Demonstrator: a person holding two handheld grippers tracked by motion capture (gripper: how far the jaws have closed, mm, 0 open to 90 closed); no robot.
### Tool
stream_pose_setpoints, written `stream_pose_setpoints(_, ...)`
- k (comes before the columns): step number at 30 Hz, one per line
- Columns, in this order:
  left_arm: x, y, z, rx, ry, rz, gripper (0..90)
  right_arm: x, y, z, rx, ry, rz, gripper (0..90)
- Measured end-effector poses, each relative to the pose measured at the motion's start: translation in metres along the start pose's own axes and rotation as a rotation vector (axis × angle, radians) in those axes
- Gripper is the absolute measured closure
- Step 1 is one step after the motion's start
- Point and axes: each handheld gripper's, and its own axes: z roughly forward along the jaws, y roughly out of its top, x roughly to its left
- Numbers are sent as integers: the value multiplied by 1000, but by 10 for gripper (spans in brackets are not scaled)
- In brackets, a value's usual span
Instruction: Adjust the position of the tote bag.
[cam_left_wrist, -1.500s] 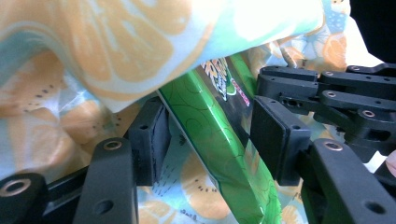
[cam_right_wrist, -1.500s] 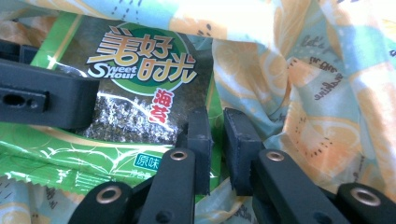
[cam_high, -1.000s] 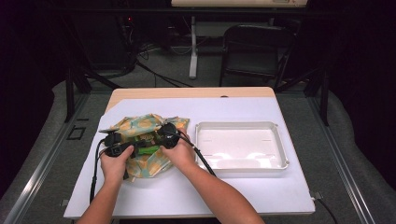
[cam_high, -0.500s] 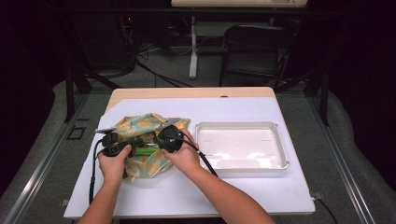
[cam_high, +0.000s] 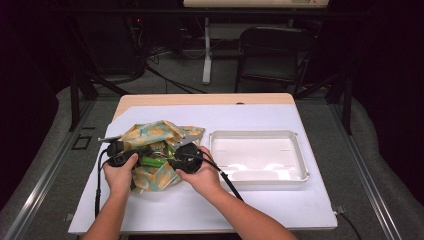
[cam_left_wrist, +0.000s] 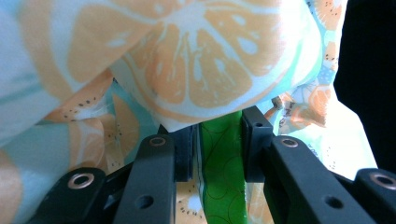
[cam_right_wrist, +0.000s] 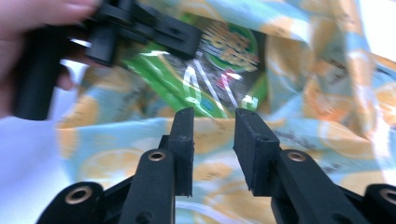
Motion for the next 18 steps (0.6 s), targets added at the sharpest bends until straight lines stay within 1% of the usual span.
stream_pose_setpoints(2,0,0,0,-1,0,1,716,5,2,-3,-24,19,0,652)
stream_pose_setpoints(5,0,0,0,-4,1,2,715,11,4,0,-41,40,-1,640)
stream_pose_setpoints(7,0,0,0,-9,3,15,716,15,5,5,-38,49,-7,626)
stream_pose_setpoints(8,0,0,0,-9,1,14,717,17,5,9,-35,53,-8,622)
stream_pose_setpoints(10,0,0,0,-6,-5,2,717,20,3,16,-16,52,-19,621)
stream_pose_setpoints(11,0,1,-1,-3,-10,-5,717,21,2,20,3,50,-30,628)
stream_pose_setpoints(12,0,1,-1,1,-14,-8,717,21,0,23,19,43,-28,644)
stream_pose_setpoints(13,0,1,-1,-9,-19,-19,717,20,-2,26,38,39,-35,659)
stream_pose_setpoints(15,0,2,-3,-7,-18,-16,718,19,-7,31,76,34,-30,683)
stream_pose_setpoints(16,0,3,-4,-6,-26,-18,719,18,-10,33,90,29,-29,689)
stream_pose_setpoints(18,0,3,-5,-13,-30,-29,719,17,-15,36,111,21,-32,699)
